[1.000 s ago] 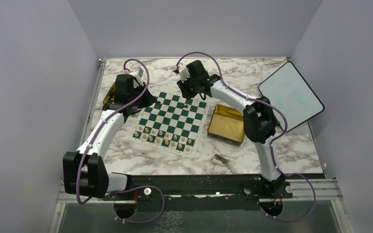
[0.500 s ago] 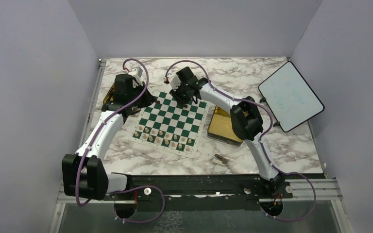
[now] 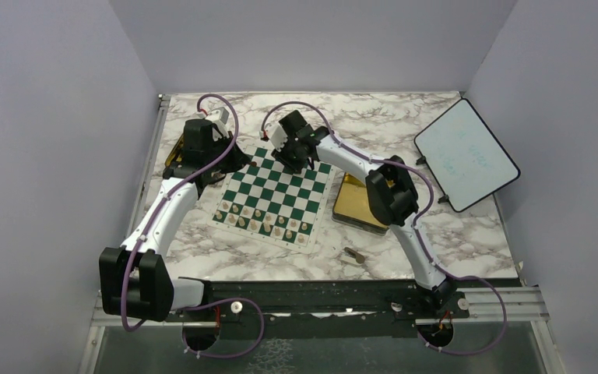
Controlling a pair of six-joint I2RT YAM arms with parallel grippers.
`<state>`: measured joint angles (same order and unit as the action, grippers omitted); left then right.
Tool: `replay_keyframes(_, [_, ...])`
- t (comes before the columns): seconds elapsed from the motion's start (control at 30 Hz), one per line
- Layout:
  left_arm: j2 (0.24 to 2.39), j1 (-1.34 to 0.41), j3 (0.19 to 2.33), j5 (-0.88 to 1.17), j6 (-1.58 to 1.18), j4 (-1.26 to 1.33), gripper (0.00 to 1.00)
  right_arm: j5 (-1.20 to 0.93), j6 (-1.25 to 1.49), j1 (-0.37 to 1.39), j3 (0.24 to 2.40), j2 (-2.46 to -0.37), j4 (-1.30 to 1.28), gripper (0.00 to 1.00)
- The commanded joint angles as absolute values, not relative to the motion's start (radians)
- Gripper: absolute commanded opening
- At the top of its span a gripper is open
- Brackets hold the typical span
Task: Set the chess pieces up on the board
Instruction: Pick up the chess piece from the chessboard.
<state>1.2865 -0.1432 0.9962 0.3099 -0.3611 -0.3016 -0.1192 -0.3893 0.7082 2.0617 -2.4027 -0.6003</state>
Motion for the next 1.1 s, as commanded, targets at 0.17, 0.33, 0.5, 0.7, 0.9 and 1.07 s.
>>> replay_keyframes(0.17, [1.254,-0.137,1.008,0.334,-0.351,-0.293,0.00,-0.085,-0.416,0.721,2.106,-2.455,-0.643,0.34])
replay_keyframes(0.33, [1.254,-0.137,1.008,0.336,-0.353,-0.293,0.00,-0.076,-0.415,0.723,2.120,-2.458,-0.663,0.34])
replay_keyframes(0.5, [1.253,-0.136,1.008,0.337,-0.353,-0.291,0.00,-0.079,-0.392,0.723,2.148,-2.456,-0.716,0.35])
replay_keyframes(0.7, [1.253,-0.135,1.006,0.344,-0.356,-0.289,0.00,-0.091,-0.381,0.723,2.152,-2.453,-0.727,0.34])
replay_keyframes(0.9, [1.249,-0.135,1.005,0.341,-0.356,-0.288,0.00,-0.086,-0.382,0.723,2.152,-2.458,-0.713,0.28])
replay_keyframes(1.07, [1.250,-0.134,1.005,0.341,-0.357,-0.288,0.00,-0.085,-0.375,0.723,2.144,-2.448,-0.687,0.23])
